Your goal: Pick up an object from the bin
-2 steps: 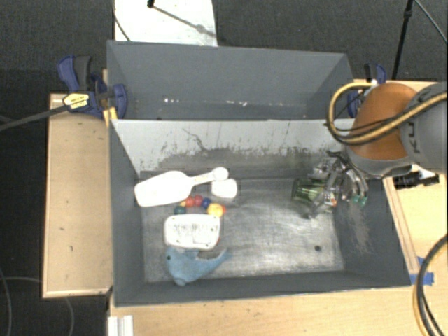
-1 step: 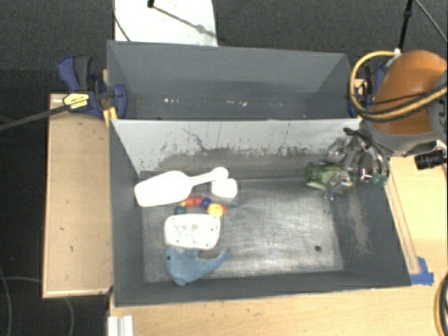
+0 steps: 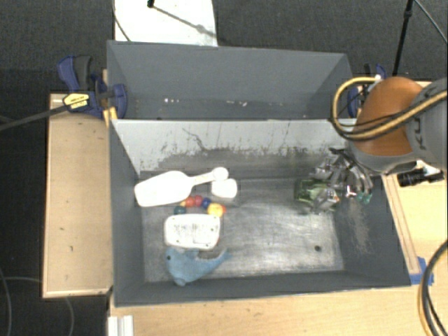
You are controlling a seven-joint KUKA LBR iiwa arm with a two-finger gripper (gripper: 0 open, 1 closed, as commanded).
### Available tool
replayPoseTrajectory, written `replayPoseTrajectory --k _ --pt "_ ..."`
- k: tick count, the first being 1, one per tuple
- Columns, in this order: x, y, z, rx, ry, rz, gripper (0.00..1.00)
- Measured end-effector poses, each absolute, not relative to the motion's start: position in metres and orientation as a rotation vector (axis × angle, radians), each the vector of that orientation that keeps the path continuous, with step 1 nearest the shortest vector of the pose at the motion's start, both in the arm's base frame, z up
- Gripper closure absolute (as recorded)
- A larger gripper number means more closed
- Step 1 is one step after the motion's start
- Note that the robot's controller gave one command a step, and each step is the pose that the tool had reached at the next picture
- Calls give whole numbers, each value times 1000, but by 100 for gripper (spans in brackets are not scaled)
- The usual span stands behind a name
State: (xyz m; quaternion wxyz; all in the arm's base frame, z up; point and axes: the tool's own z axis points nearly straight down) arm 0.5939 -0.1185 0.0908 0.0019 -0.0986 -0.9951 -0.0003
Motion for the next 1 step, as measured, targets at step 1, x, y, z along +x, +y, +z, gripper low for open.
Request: replayPoseTrajectory --k 1 --pt "598 -119 186 -301 -3126 -1 100"
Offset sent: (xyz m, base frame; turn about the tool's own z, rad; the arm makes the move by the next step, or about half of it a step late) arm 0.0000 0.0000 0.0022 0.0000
